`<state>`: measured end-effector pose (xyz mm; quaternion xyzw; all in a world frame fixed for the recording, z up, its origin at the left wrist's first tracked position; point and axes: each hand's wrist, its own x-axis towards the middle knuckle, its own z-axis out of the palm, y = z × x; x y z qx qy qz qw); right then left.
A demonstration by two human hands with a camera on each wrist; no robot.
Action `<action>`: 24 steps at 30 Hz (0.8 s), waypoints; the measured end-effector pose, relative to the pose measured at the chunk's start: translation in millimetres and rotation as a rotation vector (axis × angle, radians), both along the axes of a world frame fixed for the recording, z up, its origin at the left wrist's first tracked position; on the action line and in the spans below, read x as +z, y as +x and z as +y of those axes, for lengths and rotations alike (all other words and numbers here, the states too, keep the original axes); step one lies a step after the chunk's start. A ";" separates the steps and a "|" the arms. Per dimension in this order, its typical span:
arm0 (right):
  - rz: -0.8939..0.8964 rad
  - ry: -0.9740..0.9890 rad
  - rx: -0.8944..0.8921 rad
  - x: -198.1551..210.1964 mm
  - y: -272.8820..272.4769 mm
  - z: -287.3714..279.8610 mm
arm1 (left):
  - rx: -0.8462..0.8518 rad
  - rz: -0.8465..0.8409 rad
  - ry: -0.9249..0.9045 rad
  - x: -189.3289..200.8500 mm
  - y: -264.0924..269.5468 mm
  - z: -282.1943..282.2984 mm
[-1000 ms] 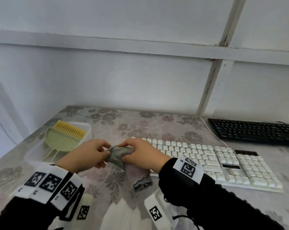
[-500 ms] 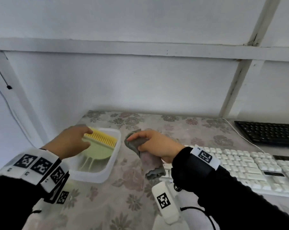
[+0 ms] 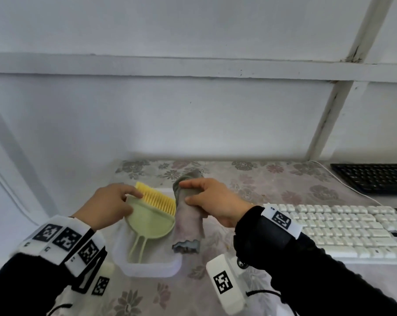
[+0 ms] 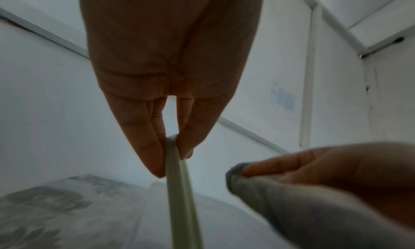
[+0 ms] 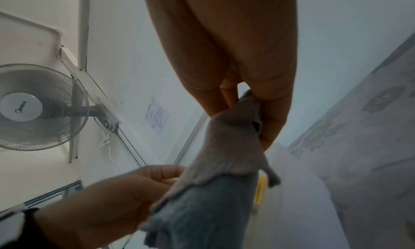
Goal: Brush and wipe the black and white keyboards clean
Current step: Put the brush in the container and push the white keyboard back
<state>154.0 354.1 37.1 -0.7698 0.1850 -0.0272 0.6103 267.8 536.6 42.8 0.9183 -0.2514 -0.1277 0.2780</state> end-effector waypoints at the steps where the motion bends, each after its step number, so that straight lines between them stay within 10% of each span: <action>1: -0.003 0.006 -0.018 -0.5 2.8 1.4 | 0.013 0.023 -0.041 2.3 2.3 0.1; 12: 0.097 -0.112 0.117 -10.6 36.6 35.2 | 0.064 -0.061 -0.375 54.3 18.1 20.9; 24: 0.261 -0.690 0.236 -20.4 42.1 48.2 | -0.047 0.064 -0.421 30.6 15.9 16.3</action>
